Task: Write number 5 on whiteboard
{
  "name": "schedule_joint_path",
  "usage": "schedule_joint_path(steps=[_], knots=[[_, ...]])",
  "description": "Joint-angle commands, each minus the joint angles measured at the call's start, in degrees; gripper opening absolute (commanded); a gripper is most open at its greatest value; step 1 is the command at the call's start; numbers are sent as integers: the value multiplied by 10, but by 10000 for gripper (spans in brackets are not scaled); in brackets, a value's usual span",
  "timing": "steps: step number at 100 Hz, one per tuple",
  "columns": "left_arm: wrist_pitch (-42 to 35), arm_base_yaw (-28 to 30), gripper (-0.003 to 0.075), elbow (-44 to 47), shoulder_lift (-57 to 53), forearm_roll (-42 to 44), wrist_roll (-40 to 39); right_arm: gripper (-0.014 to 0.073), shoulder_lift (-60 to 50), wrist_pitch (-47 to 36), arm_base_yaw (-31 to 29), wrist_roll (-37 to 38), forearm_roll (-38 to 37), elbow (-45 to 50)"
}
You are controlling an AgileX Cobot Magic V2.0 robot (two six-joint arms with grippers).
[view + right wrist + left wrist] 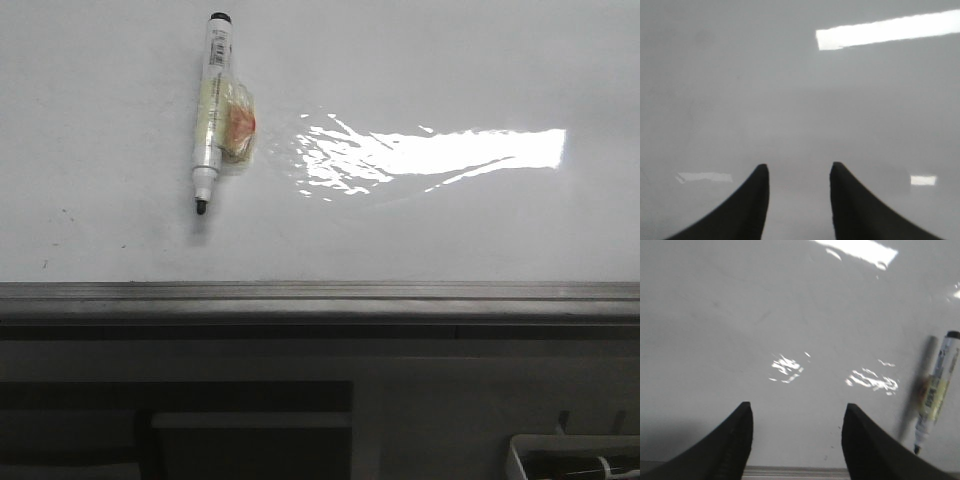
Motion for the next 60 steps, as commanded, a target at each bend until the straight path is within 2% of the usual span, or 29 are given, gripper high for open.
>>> schedule_joint_path(steps=[1,4,9,20,40,60], knots=[[-29,-32,398,-31,37,-109,112,339,6,-26,-2,0,-10,-22],[-29,-47,396,-36,50,-134,155,336,6,-24,-2,0,-10,-22],[-32,-78,382,-48,74,-152,183,335,6,-24,-2,0,-10,-22],[-58,-158,344,-72,137,-145,184,335,6,-24,-2,0,-10,-22],[-154,-273,344,-100,237,-145,184,335,6,-19,-2,0,-10,-22],[-225,-325,344,-116,318,-146,184,335,6,-6,-2,0,-11,-21]])
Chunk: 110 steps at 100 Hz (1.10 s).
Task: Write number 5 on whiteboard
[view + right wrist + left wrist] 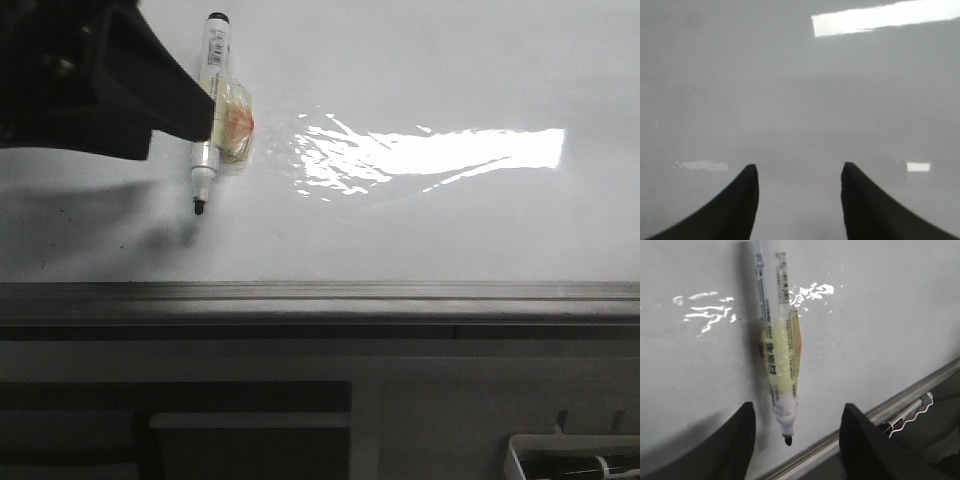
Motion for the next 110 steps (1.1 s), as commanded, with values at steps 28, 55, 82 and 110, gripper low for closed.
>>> schedule_joint_path(steps=[28,55,82,110], knots=[[-105,-16,342,-21,70,-14,2,335,6,-31,-2,0,-8,-20],[-106,-16,-8,-21,80,-11,2,335,6,-17,19,0,8,-20],[1,-39,-20,-23,40,205,17,335,25,48,155,-100,17,-26],[132,-160,-20,-23,-18,367,211,335,70,21,367,-145,38,-26]])
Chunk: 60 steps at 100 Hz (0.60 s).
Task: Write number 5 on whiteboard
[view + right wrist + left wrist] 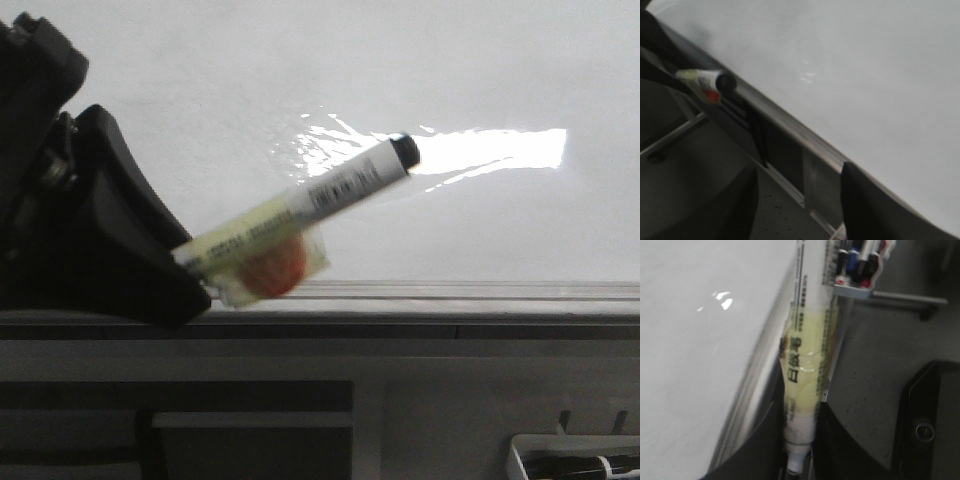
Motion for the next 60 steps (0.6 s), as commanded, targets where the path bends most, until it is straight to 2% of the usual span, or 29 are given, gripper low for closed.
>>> schedule_joint_path(steps=[1,19,43,60], knots=[[-15,-38,-20,-15,-22,15,55,335,21,-76,54,-11,1,-21],[-58,-75,-20,-15,-25,15,59,335,64,-127,116,-11,-21,-21],[-62,-76,-20,-15,-25,14,58,335,74,-151,122,-11,-21,-21],[-95,-76,-20,-15,-25,9,58,335,74,-162,122,-11,-21,-21]])
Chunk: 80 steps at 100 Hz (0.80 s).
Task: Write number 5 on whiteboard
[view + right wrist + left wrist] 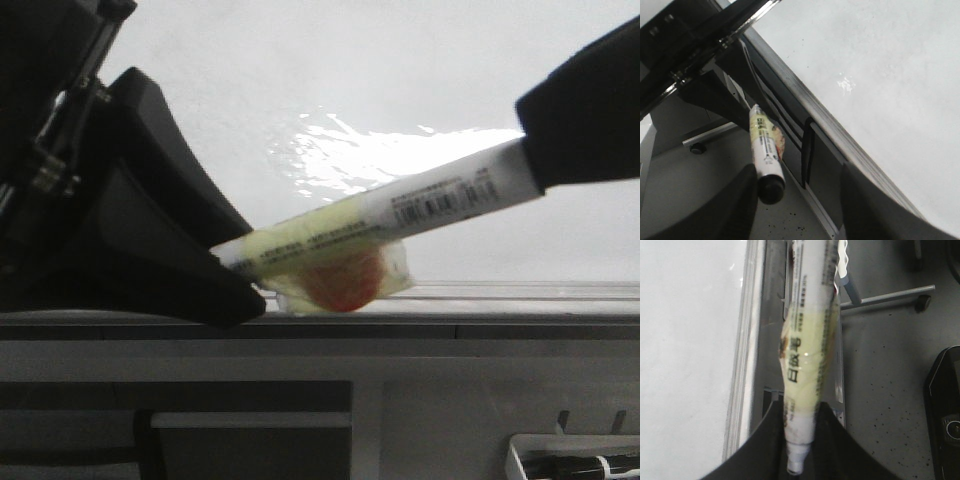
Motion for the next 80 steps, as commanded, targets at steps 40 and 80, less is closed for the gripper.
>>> schedule_joint_path(steps=[40,80], knots=[[-86,-5,-20,-15,-13,-9,-1,335,29,-102,1,-7,-11,-20],[-95,-5,-20,-15,-13,-9,-1,335,63,-130,1,-7,-20,-20]])
